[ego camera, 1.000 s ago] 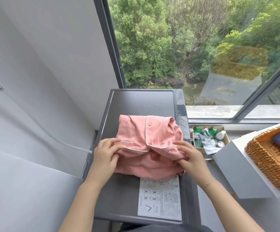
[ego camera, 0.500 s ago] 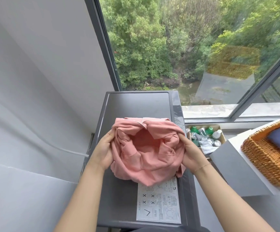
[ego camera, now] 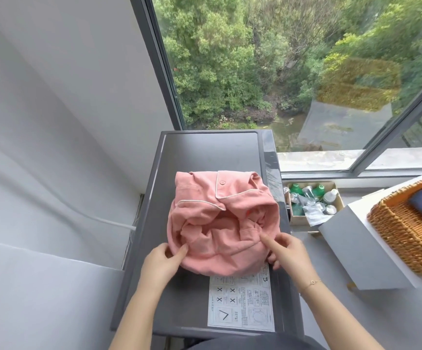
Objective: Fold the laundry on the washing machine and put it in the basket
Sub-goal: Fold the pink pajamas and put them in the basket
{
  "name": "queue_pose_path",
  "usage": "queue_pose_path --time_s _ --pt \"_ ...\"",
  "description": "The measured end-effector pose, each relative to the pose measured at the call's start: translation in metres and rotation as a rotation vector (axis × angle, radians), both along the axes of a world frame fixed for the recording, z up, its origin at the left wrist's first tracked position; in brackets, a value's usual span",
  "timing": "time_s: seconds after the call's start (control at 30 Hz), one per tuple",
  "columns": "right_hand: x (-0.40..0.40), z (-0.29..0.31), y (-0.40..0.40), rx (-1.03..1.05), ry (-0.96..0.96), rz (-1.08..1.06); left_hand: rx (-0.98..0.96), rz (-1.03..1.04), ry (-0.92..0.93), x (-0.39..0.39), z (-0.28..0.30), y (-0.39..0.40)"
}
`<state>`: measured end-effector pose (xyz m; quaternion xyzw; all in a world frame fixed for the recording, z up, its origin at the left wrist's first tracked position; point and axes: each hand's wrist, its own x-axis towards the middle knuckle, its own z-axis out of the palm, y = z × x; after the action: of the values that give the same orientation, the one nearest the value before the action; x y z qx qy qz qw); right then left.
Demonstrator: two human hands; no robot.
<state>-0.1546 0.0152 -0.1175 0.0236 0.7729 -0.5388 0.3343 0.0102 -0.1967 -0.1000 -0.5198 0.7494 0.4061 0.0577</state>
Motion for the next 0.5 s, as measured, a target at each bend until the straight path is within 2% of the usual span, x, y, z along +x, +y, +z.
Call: queue_pose_path --time_s 0.07,0.13,0.23,0.3,0.37,0.43,0.5 --pt "0.001 0.003 -0.003 -0.13 -0.075 -0.034 0.041 0.057 0.124 -0.002 0.002 0.0" --pt "-0.003 0.011 -0.007 -0.286 -0.151 -0.101 0.155 0.204 0.352 -0.012 0.015 0.002" --pt "-0.018 0.028 -0.013 -0.578 -0.233 -0.273 0.536 0.459 0.796 -0.032 0.042 -0.002" --pt "-0.03 0.039 -0.017 -0.754 -0.265 -0.364 0.713 0.508 1.056 -0.041 0.057 -0.007" --pt "-0.038 0.046 -0.021 -0.902 -0.325 -0.421 0.851 0.553 1.229 -0.047 0.064 -0.009" --pt "-0.036 0.045 -0.022 -0.906 -0.379 -0.418 1.034 0.68 1.313 -0.051 0.051 -0.008" --pt "-0.025 0.03 -0.017 -0.603 -0.323 -0.34 1.039 0.808 1.199 -0.047 0.023 -0.001"
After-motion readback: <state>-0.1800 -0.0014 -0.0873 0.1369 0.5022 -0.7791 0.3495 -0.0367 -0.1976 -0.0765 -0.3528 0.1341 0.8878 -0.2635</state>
